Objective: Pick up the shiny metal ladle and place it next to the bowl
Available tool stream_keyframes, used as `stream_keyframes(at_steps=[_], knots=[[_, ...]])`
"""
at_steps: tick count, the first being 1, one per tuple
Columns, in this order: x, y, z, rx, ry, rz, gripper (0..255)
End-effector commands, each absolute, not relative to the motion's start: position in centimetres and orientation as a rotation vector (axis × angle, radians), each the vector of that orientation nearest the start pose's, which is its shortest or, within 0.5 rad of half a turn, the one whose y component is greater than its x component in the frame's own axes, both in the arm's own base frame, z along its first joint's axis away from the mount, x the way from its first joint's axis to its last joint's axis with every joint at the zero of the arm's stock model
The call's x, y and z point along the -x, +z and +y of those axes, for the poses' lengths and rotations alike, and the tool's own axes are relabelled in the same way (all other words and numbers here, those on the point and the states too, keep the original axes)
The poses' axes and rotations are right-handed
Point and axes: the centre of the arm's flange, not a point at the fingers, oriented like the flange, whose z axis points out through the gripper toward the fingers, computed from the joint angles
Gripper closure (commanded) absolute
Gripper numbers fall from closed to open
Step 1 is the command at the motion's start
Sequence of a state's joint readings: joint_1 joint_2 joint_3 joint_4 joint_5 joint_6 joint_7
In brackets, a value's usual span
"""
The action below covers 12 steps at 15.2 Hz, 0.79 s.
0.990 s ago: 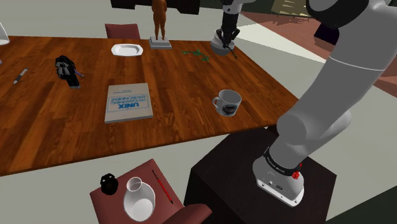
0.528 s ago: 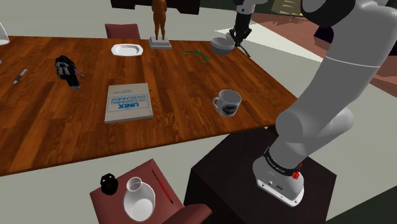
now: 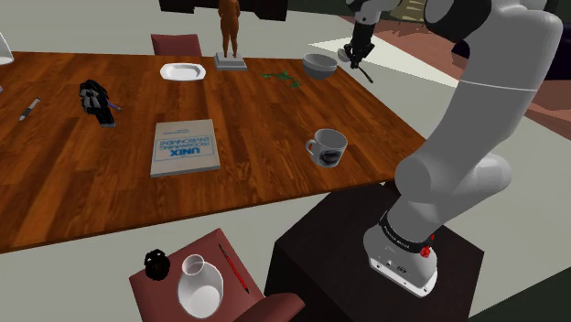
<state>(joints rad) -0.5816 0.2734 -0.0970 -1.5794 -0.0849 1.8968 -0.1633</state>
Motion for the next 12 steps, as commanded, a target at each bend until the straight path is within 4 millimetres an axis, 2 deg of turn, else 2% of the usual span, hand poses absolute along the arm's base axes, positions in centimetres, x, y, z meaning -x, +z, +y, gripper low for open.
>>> stream_keyframes(at_steps=[1, 12], knots=[[-50.5, 47.4, -40.9, 3.163, 0.004, 0.782, 255], [-50.5, 41.6, -40.9, 3.163, 0.004, 0.782, 255]])
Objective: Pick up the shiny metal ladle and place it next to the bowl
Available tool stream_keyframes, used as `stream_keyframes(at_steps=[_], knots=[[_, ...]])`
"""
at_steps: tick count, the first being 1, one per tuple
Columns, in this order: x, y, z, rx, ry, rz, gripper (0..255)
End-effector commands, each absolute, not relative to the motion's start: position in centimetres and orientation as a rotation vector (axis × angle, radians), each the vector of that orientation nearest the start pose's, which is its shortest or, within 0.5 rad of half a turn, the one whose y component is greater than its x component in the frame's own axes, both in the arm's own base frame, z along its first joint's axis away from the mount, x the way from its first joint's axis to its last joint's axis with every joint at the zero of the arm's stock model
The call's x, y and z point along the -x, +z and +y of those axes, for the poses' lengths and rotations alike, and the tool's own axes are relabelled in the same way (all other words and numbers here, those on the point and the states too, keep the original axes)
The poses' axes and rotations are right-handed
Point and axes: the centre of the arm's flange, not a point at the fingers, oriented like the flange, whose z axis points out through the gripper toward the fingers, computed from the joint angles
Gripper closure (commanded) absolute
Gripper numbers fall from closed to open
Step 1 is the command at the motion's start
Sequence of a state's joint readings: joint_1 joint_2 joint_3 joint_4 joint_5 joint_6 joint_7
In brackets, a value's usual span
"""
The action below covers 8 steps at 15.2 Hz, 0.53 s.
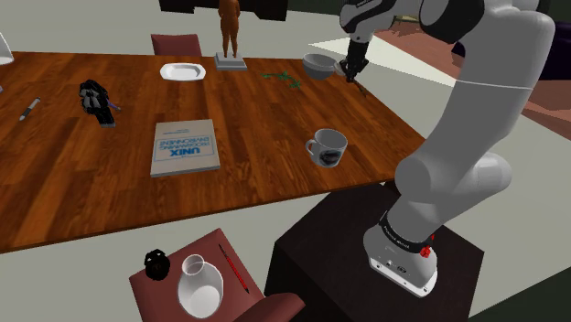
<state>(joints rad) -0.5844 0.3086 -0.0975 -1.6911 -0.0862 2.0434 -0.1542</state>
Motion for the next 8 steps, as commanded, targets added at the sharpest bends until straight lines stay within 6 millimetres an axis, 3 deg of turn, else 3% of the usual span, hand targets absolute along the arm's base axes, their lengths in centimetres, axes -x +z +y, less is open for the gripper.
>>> stream_keyframes(at_steps=[1, 8], knots=[[-50.5, 41.1, -40.9, 3.163, 0.004, 0.782, 255], [-50.5, 37.4, -40.9, 3.163, 0.004, 0.782, 255]])
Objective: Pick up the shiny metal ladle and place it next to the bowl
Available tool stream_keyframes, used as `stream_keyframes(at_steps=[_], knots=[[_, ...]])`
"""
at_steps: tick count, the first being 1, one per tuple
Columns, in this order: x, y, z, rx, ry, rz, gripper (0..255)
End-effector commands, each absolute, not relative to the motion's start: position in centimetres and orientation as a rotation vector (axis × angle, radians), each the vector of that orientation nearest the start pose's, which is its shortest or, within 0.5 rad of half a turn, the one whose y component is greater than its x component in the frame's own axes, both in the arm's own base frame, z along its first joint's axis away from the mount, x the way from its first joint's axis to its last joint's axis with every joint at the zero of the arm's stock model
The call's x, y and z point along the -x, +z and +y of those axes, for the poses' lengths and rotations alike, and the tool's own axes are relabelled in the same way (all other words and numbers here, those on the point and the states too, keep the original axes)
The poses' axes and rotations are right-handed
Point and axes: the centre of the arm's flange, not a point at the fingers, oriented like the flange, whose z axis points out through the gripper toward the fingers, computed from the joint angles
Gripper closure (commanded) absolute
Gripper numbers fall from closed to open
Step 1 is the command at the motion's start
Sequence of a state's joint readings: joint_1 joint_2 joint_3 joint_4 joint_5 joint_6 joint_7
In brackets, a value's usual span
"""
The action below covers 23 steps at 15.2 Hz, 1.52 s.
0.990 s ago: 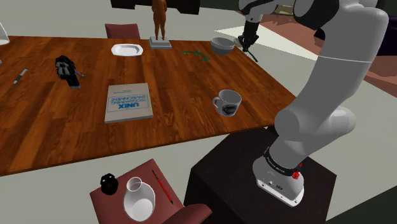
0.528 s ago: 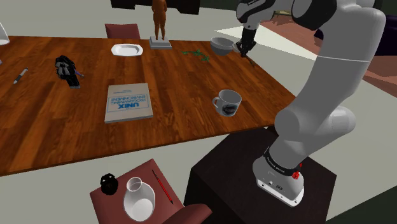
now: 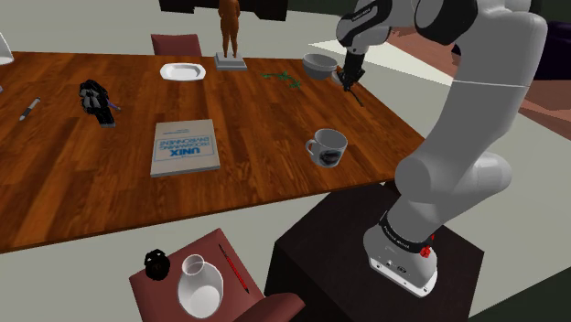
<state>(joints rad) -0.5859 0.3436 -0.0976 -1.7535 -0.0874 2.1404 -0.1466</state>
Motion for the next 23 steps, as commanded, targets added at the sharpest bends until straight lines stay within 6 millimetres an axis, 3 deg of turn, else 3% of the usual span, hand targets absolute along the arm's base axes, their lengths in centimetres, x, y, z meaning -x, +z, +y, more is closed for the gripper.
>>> stream_keyframes(at_steps=[1, 5, 13, 14, 19, 23], knots=[[-50.5, 36.9, -40.9, 3.163, 0.004, 0.782, 255], [-50.5, 34.9, -40.9, 3.163, 0.004, 0.782, 255], [-50.5, 34.9, -40.9, 3.163, 0.004, 0.782, 255], [-50.5, 34.9, -40.9, 3.163, 0.004, 0.782, 0], [-50.5, 34.9, -40.9, 3.163, 0.004, 0.782, 0], [-50.7, 39.9, -40.4, 3.163, 0.004, 0.782, 0]])
